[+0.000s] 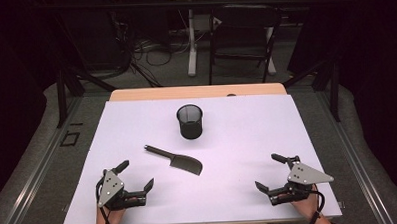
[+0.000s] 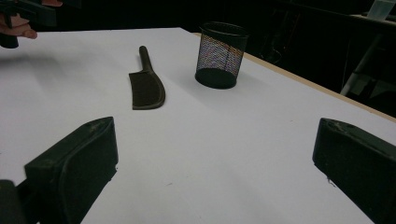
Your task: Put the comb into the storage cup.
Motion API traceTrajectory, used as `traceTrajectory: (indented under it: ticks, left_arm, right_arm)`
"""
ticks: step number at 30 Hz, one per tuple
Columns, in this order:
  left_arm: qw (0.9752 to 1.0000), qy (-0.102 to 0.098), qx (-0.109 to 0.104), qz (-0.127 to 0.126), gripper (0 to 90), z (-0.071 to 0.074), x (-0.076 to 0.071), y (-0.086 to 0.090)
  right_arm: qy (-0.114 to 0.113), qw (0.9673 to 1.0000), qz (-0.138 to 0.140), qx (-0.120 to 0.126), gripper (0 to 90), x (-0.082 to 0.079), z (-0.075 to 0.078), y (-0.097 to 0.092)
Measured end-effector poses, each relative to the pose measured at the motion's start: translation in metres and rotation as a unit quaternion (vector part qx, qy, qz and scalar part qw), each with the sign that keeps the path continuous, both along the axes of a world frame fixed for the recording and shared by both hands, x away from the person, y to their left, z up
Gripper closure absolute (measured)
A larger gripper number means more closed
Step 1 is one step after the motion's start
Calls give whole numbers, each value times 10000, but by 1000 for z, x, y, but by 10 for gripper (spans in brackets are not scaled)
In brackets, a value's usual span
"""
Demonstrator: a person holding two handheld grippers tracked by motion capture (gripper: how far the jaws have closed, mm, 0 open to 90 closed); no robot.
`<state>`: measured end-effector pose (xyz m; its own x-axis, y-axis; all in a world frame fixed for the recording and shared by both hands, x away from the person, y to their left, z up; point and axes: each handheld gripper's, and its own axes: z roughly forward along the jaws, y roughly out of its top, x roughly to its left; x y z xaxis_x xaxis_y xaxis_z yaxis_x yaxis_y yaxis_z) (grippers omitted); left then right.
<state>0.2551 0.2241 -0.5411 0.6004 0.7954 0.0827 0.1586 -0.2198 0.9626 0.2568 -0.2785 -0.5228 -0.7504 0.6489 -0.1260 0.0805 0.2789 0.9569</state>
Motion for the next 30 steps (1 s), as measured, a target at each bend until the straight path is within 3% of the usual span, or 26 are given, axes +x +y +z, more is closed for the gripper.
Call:
traceTrajectory:
  ticks: [15,30]
  left_arm:
    - [9999,0,116,41,1,2,10,-2]
    - [9996,178,214,49,1,8,27,-8]
  right_arm:
    - [181,9998,21,-118,0,8,-2,2]
    - [229,9996,21,-152,0,11,-3,3]
